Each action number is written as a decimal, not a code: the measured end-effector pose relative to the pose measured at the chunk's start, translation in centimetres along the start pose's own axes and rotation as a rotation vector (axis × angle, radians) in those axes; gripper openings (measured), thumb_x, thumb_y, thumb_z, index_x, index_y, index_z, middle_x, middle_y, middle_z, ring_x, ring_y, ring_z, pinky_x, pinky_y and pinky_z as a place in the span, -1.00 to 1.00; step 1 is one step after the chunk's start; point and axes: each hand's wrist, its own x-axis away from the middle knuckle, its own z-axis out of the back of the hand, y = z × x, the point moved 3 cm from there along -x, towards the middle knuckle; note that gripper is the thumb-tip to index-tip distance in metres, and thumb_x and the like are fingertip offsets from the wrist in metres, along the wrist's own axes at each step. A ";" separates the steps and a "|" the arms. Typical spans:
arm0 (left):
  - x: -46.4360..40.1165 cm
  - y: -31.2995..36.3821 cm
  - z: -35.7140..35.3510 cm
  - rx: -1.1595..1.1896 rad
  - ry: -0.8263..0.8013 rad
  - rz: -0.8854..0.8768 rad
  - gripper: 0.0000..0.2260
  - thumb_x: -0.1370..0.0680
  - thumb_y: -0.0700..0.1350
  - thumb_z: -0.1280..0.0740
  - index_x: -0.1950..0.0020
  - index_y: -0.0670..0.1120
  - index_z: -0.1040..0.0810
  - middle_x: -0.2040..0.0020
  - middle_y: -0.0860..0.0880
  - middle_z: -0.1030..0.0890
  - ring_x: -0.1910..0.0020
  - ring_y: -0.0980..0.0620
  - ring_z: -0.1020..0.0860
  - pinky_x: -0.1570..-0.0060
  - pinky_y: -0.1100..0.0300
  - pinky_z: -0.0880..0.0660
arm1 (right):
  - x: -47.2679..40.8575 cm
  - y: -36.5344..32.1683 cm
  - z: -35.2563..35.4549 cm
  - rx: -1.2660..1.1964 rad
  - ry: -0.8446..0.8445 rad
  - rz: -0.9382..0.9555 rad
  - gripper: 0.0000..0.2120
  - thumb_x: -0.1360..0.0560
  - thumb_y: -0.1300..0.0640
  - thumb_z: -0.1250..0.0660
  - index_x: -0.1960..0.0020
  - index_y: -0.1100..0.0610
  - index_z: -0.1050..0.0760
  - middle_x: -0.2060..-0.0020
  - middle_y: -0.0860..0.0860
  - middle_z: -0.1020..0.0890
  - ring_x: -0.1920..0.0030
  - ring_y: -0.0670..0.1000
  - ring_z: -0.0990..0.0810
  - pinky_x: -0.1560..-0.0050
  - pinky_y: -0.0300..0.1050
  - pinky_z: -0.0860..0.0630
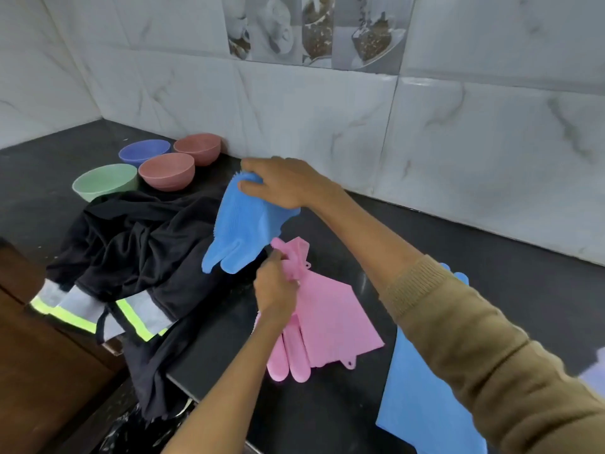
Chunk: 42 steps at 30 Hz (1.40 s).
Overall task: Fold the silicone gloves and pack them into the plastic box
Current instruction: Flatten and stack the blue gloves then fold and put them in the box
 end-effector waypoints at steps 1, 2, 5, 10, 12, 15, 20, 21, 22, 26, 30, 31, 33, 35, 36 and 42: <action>-1.1 -1.0 -0.3 -0.006 0.045 0.014 -0.62 -0.50 -0.33 -0.36 -0.30 -0.22 -0.41 -0.24 -0.20 -0.52 -0.21 -0.18 -0.50 -0.15 0.07 -0.44 | 0.4 0.4 1.0 -0.037 0.017 -0.025 -0.79 -0.59 -0.05 -0.13 0.14 0.05 -0.32 0.34 -0.10 -0.37 0.22 0.01 -0.40 0.29 -0.11 -0.26; -2.0 -1.8 -0.2 -0.012 0.089 0.041 -0.60 -0.47 -0.30 -0.41 -0.29 -0.20 -0.42 -0.23 -0.18 -0.54 -0.19 -0.17 -0.53 -0.12 0.05 -0.48 | 1.0 0.8 1.9 -0.075 0.035 -0.050 -0.74 -0.59 -0.04 -0.14 0.23 0.03 -0.26 0.36 -0.10 -0.35 0.26 -0.01 -0.38 0.31 -0.12 -0.24; -3.3 -2.5 0.7 -0.203 0.141 0.098 -0.48 -0.44 -0.17 -0.46 -0.33 -0.16 -0.34 -0.25 -0.17 -0.49 -0.21 -0.20 -0.51 -0.12 -0.04 -0.46 | 3.5 2.8 3.3 -0.206 0.122 -0.134 -0.60 -0.58 -0.02 -0.19 0.36 0.07 -0.14 0.42 -0.05 -0.28 0.38 -0.05 -0.28 0.34 -0.14 -0.18; -1.7 0.5 -1.4 -0.563 -0.041 0.070 -0.11 -0.50 0.34 -0.14 -0.54 -0.28 0.04 -0.52 -0.25 -0.10 -0.50 -0.21 -0.06 -0.41 -0.17 -0.06 | 9.9 6.9 2.1 -0.438 0.167 -0.385 -0.67 -0.58 0.03 -0.21 0.30 0.10 -0.21 0.41 -0.05 -0.25 0.40 -0.08 -0.24 0.33 -0.15 -0.17; -0.2 2.0 -3.7 -0.520 -0.141 0.036 -0.14 -0.55 0.31 -0.03 -0.53 -0.34 0.13 -0.56 -0.27 0.13 -0.55 -0.19 0.19 -0.45 -0.21 0.10 | 13.4 8.5 1.4 -0.545 0.180 -0.498 -0.69 -0.58 0.03 -0.21 0.30 0.08 -0.24 0.38 -0.04 -0.32 0.36 -0.07 -0.32 0.26 -0.16 -0.25; 1.7 4.1 -6.2 -0.392 -0.195 -0.010 -0.22 -0.58 0.28 0.08 -0.54 -0.33 0.01 -0.55 -0.29 0.05 -0.55 -0.19 0.13 -0.47 -0.18 0.10 | 19.2 11.1 0.4 -0.701 0.265 -0.663 -0.78 -0.53 0.00 -0.27 0.21 0.11 -0.38 0.28 -0.02 -0.46 0.24 -0.04 -0.45 0.13 -0.14 -0.38; 6.0 6.8 -12.6 0.464 -0.771 0.172 -0.09 -0.43 0.49 0.16 -0.35 -0.18 -0.46 -0.14 -0.20 -0.59 -0.12 -0.13 -0.55 -0.17 0.00 -0.46 | 29.0 13.1 -2.2 -1.123 0.675 -0.784 -0.70 -0.46 0.17 -0.43 0.29 0.09 -0.32 0.29 0.07 -0.50 0.23 0.01 -0.52 0.17 -0.07 -0.51; 7.0 7.0 -13.9 0.582 -0.870 0.201 -0.10 -0.40 0.52 0.12 -0.29 -0.15 -0.53 -0.03 -0.16 -0.64 -0.01 -0.09 -0.59 -0.08 0.04 -0.51 | 30.9 13.1 -3.2 -1.170 0.737 -0.811 -0.68 -0.45 0.22 -0.44 0.31 0.07 -0.31 0.31 0.06 -0.50 0.25 0.00 -0.53 0.21 -0.10 -0.53; 7.6 7.0 -15.1 0.626 -0.935 0.193 -0.16 -0.40 0.51 0.05 -0.25 -0.10 -0.56 -0.02 -0.13 -0.67 -0.01 -0.07 -0.61 -0.05 0.06 -0.53 | 32.7 12.8 -4.3 -1.201 0.779 -0.853 -0.66 -0.44 0.24 -0.45 0.32 0.07 -0.31 0.31 0.06 -0.50 0.26 0.00 -0.53 0.24 -0.12 -0.54; 10.0 5.6 -18.6 0.543 -1.019 0.067 -0.72 -0.59 -0.02 -0.27 -0.27 -0.08 -0.49 -0.18 -0.07 -0.64 -0.10 -0.04 -0.63 -0.01 0.02 -0.61 | 38.7 12.3 -8.3 -1.247 0.767 -1.100 -0.57 -0.29 -0.08 -0.55 0.36 0.03 -0.29 0.34 0.07 -0.45 0.26 0.04 -0.46 0.26 -0.10 -0.44; 10.5 5.1 -19.6 0.444 -0.942 -0.016 -0.68 -0.59 -0.25 -0.23 -0.31 0.00 -0.35 -0.17 0.03 -0.52 -0.09 -0.02 -0.55 0.14 0.08 -0.60 | 41.9 12.5 -9.4 -1.114 0.568 -1.380 -0.64 -0.54 -0.19 -0.23 0.21 0.10 -0.40 0.23 0.03 -0.53 0.23 0.01 -0.51 0.18 -0.13 -0.45; 10.4 5.2 -19.7 0.422 -0.923 -0.037 -0.66 -0.60 -0.24 -0.23 -0.34 0.01 -0.34 -0.17 0.03 -0.51 -0.11 -0.03 -0.54 0.15 0.10 -0.59 | 42.2 12.5 -9.4 -1.129 0.564 -1.412 -0.65 -0.58 -0.16 -0.16 0.14 0.11 -0.43 0.21 0.01 -0.54 0.23 -0.01 -0.51 0.21 -0.16 -0.45; 10.3 5.4 -19.9 0.367 -0.898 -0.086 -0.65 -0.60 -0.22 -0.22 -0.36 0.01 -0.32 -0.19 0.02 -0.50 -0.13 -0.04 -0.52 0.18 0.13 -0.58 | 42.5 12.9 -9.3 -1.126 0.564 -1.434 -0.65 -0.62 -0.12 -0.08 0.01 0.14 -0.45 0.18 0.02 -0.57 0.26 -0.03 -0.52 0.28 -0.18 -0.46; 10.2 5.7 -20.2 0.314 -0.887 -0.128 -0.67 -0.60 -0.22 -0.22 -0.34 0.01 -0.33 -0.19 0.01 -0.51 -0.10 -0.03 -0.53 0.24 0.17 -0.56 | 42.6 13.3 -9.1 -1.078 0.572 -1.447 -0.66 -0.62 -0.12 -0.09 -0.07 0.13 -0.46 0.08 0.06 -0.63 0.19 0.03 -0.62 0.24 -0.14 -0.57; 10.1 5.8 -20.3 0.304 -0.884 -0.138 -0.68 -0.60 -0.22 -0.23 -0.34 0.01 -0.34 -0.18 0.01 -0.51 -0.08 -0.02 -0.53 0.26 0.18 -0.55 | 42.5 13.5 -8.8 -1.052 0.581 -1.452 -0.67 -0.61 -0.12 -0.13 -0.07 0.11 -0.48 0.04 0.08 -0.64 0.15 0.05 -0.64 0.22 -0.12 -0.60; 10.5 6.6 -21.7 0.299 -0.862 -0.158 -0.78 -0.62 -0.16 -0.19 -0.27 -0.04 -0.39 -0.16 -0.03 -0.55 -0.08 -0.05 -0.55 0.21 0.17 -0.57 | 42.6 15.6 -8.1 -0.852 0.650 -1.468 -0.84 -0.55 0.13 -0.23 0.11 0.20 -0.49 0.23 0.08 -0.55 0.27 0.02 -0.52 0.35 -0.18 -0.51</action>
